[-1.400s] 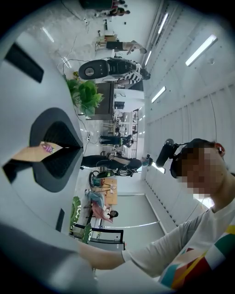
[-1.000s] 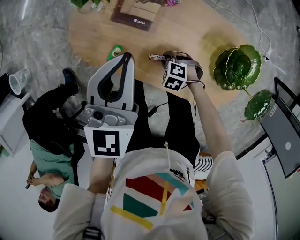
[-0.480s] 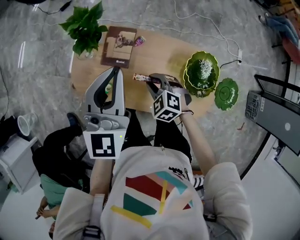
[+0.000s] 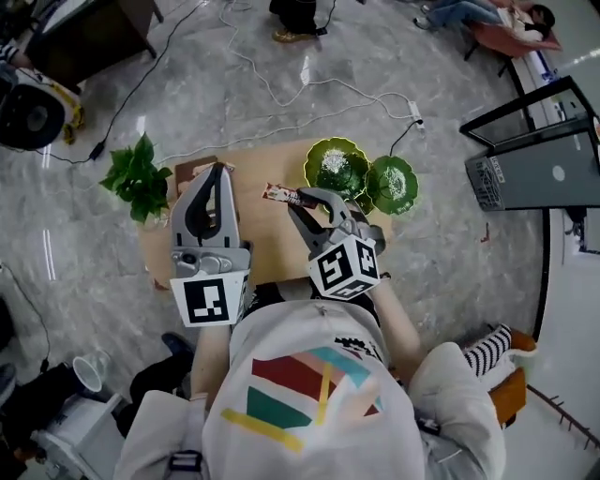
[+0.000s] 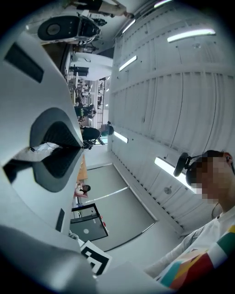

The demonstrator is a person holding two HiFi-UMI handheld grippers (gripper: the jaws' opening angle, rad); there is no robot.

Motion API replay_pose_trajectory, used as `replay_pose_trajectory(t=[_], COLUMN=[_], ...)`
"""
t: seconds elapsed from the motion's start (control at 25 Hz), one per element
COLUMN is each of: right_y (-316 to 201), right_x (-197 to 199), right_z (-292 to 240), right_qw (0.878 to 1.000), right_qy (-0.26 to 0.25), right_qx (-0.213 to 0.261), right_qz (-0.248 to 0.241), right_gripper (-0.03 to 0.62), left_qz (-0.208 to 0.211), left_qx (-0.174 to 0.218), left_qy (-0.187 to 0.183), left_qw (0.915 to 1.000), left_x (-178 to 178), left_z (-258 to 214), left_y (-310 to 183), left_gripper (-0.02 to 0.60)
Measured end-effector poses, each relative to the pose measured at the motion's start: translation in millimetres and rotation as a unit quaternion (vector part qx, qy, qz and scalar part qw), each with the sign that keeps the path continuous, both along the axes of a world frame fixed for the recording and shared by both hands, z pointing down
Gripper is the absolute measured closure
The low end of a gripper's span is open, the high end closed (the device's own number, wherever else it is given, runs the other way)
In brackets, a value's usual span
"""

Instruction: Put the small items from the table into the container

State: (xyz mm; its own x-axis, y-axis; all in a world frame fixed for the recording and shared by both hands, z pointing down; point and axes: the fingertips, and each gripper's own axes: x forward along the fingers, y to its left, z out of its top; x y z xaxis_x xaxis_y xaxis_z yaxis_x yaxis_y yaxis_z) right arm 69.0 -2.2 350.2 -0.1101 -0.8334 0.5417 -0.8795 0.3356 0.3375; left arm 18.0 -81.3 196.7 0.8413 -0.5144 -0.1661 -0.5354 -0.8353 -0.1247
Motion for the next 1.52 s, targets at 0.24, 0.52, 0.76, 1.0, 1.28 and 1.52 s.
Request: replay_pose_trajectory(t=[0.24, 0.52, 0.76, 1.0, 1.28, 1.52], right_y=[37.5, 76.1, 103.3, 130.4, 139.6, 143.7], right_x=[48.1, 94.6, 148.0, 208.5, 266.8, 280.8], right_z=[-32.2, -46.5, -44.1, -12.3, 52.3, 119.0], right_qw=[0.988, 0.972, 0.951, 0.924, 0.908, 0.896], right_qy=[-0.094, -0.103, -0.107, -0.119, -0.134, -0.160], right_qx=[0.037, 0.066, 0.071, 0.043, -0.014, -0.087], right_qz=[0.116, 0.203, 0.281, 0.360, 0.397, 0.406], right_gripper=[0.482, 0.482, 0.482, 0.482, 0.482, 0.482], left_qz=[0.063, 0.114, 0.138, 0.159, 0.174, 0.191], left_qx=[0.002, 0.006, -0.005, -0.019, -0.031, -0.039], left_qy=[0.007, 0.016, 0.004, -0.027, -0.060, -0.075], left_qw=[0.9980, 0.9933, 0.9904, 0.9867, 0.9824, 0.9779], left_x=[43.9, 84.9, 117.2, 148.6, 195.4, 226.5], left_z=[-7.9, -13.1, -4.5, 13.8, 41.8, 58.3], left_y=[17.5, 36.5, 51.4, 66.6, 72.2, 82.0], left_gripper=[0.574, 0.574, 0.574, 0.574, 0.574, 0.574])
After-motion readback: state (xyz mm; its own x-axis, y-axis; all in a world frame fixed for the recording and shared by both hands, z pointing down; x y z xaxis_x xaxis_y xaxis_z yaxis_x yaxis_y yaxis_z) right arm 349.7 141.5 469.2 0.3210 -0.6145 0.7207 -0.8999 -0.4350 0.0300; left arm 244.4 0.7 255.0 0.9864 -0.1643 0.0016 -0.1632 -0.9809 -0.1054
